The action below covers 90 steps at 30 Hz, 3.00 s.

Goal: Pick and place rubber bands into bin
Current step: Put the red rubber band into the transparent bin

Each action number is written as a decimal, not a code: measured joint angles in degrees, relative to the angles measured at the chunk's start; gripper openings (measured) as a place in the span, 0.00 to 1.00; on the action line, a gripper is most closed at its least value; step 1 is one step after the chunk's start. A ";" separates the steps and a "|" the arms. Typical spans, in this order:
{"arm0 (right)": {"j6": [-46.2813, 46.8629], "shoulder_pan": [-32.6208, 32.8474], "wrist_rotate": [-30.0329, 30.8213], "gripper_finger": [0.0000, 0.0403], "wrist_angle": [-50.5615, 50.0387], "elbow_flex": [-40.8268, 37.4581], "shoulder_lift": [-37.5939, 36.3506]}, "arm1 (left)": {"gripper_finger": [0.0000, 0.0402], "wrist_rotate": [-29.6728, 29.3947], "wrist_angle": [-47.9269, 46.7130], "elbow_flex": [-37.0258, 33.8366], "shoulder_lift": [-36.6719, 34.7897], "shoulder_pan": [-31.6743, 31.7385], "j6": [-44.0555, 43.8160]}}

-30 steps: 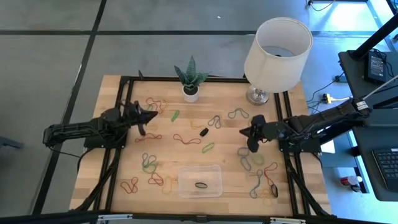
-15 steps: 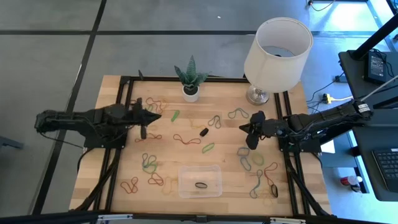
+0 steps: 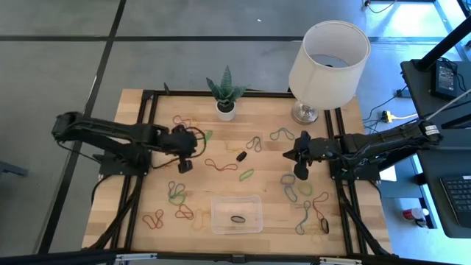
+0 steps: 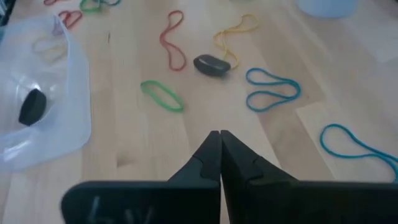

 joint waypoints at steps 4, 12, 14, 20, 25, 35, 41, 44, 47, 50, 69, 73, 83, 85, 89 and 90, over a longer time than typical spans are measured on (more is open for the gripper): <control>-1.39 0.00 -0.93 0.01 -1.82 0.00 0.00 | 0.09 4.27 -2.23 0.09 5.73 0.00 -0.87; -0.95 0.00 -2.72 0.00 -4.86 0.00 0.00 | 0.33 4.97 -7.38 0.09 14.74 0.00 -2.32; -0.99 0.00 -2.69 0.01 -4.84 0.00 0.00 | 0.37 4.95 -7.23 0.09 16.44 0.00 -1.53; 0.71 0.00 -2.69 0.01 -4.82 0.00 0.00 | 0.39 3.95 -6.60 -0.55 21.66 0.10 2.34; 4.46 0.00 -2.67 0.00 -4.82 0.00 0.00 | 0.37 4.12 -5.61 -1.92 25.99 0.15 5.73; 11.82 0.00 -2.60 0.03 -4.82 0.00 0.00 | 0.06 6.37 -5.52 -1.74 28.37 0.11 14.26; 15.74 0.04 -2.56 0.01 -4.82 0.00 0.00 | 0.01 4.22 -10.25 2.06 25.47 0.01 14.45; 15.58 0.04 -2.58 0.01 -4.86 0.00 0.00 | 0.01 3.84 -16.04 6.53 24.54 -0.91 11.41; 13.72 0.05 -2.62 0.01 -5.73 0.00 0.00 | 0.01 3.79 -21.52 12.63 24.08 -3.12 6.93; 12.17 0.30 -2.63 0.02 -7.03 0.00 0.00 | 0.01 1.76 -25.98 20.02 24.26 -6.46 1.94; 7.82 6.00 -4.16 0.01 -14.65 0.00 0.00 | 0.00 -5.02 -39.64 89.43 61.61 -22.24 -8.89; 7.91 7.41 -4.16 0.02 -14.71 0.00 0.00 | 0.00 -0.44 -34.05 87.19 65.19 -23.09 -9.93; 8.00 9.90 -4.18 0.01 -15.14 0.00 -0.04 | 0.00 7.82 -36.34 86.97 75.40 -24.40 -16.30; 8.01 9.90 -4.18 0.01 -15.16 0.00 -0.04 | 0.01 9.32 -36.34 86.95 77.14 -24.35 -16.71; 8.15 9.90 -4.18 0.02 -15.16 0.00 -0.04 | 0.09 10.16 -36.25 86.97 78.20 -24.35 -17.94; 8.15 9.90 -4.20 0.03 -15.16 0.00 -0.04 | 0.11 10.12 -36.30 86.99 78.21 -24.35 -17.93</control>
